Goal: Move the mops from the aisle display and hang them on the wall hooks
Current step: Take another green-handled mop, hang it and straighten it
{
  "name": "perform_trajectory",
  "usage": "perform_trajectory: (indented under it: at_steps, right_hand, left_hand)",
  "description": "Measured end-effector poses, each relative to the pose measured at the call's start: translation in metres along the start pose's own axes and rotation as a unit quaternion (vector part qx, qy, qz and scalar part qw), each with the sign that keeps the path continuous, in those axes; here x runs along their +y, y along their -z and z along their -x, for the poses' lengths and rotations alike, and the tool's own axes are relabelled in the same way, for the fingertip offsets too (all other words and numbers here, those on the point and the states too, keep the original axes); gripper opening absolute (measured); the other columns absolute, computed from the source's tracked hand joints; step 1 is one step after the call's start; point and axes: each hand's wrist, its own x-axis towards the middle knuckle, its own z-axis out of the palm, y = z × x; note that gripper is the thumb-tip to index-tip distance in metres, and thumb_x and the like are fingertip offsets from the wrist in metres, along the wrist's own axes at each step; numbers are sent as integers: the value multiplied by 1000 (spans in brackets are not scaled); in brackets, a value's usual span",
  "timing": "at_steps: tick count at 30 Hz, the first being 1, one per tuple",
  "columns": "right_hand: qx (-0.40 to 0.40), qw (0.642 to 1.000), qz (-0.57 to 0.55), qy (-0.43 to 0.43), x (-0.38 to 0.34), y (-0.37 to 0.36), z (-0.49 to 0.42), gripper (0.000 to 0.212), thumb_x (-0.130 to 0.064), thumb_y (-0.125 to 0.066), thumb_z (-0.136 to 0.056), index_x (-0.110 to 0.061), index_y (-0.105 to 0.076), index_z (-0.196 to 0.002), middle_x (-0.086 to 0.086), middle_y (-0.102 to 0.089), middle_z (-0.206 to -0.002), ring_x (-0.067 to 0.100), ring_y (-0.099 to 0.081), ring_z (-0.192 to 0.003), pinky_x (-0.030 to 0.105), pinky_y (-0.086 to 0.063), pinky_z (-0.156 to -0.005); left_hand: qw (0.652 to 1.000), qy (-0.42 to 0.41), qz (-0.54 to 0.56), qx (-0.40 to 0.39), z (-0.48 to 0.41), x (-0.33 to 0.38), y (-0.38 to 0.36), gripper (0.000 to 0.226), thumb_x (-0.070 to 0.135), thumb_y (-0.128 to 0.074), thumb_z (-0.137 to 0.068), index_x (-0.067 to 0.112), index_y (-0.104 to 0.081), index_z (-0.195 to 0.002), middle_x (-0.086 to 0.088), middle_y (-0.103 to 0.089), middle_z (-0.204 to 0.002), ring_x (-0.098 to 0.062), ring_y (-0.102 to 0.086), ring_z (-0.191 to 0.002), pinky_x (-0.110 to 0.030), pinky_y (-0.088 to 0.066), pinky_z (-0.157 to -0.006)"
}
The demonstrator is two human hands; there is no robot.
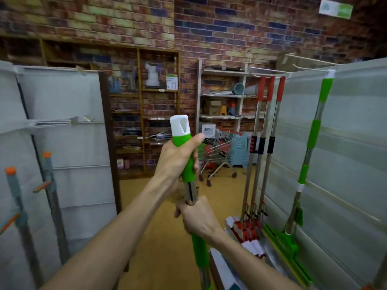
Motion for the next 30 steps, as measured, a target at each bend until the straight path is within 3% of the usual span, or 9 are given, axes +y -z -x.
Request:
perform_trajectory:
  at_steps: [3, 6, 12, 19, 23, 30]
  right_hand:
    - [37, 999, 5, 2, 0, -3, -65, 11, -19, -56, -82, -13, -52, -73, 1, -45, -52, 18, -43, -44, 28, -40, -46]
    - [86, 996, 2, -8, -6, 3, -129, 7, -14, -53, -83, -14, -48, -78, 6, -44, -58, 22, -43, -49, 31, -40, -47]
    - [211, 977, -9, -40, -19, 44, -225, 23, -15, -55, -86, -16, -46, -64, 0, -48, -53, 18, -46, -44, 29, -41, -46]
    - [321, 946, -32, -37, -15, 109, -302, 20, -15, -58, -90, -12, -58, -71, -5, -45, -46, 16, -44, -39, 29, -41, -46]
    - [362, 931, -47, -23, -10, 149, -329, 29, -10, -55, -90, -19, -46, -64, -11, -42, -37, 14, -42, -38, 28, -40, -47]
    - [449, 892, -40, -34, -12, 234, -373, 24, -14, -55, -90, -11, -53, -66, 7, -49, -52, 22, -46, -41, 26, -41, -42]
  left_hand:
    - [1000, -27, 1, -9, -59, -23, 10, 30, 30, -75, -90, 11, -56, -75, -2, -57, -54, -18, -54, -46, -32, -52, -52]
    - [998, -57, -6, -20, -121, -44, 12, 27, 31, -76, -88, 12, -57, -92, 6, -61, -58, -16, -57, -49, -35, -55, -57]
    - [988, -81, -24, -132, -232, -72, -11, 34, 31, -69, -94, 6, -55, -113, 2, -63, -68, -16, -62, -54, -34, -54, -58]
    - [956, -86, 27, -279, -335, -100, -80, 17, 26, -65, -97, 15, -52, -98, 0, -56, -72, -16, -60, -52, -31, -51, -54]
    - [936, -102, 66, -330, -377, -117, -125, 18, 26, -65, -98, 12, -53, -97, 0, -55, -71, -18, -58, -54, -35, -53, -58]
    - [901, -107, 138, -398, -445, -136, -214, 19, 22, -64, -98, 11, -50, -91, -4, -52, -71, -18, -54, -48, -36, -50, -55]
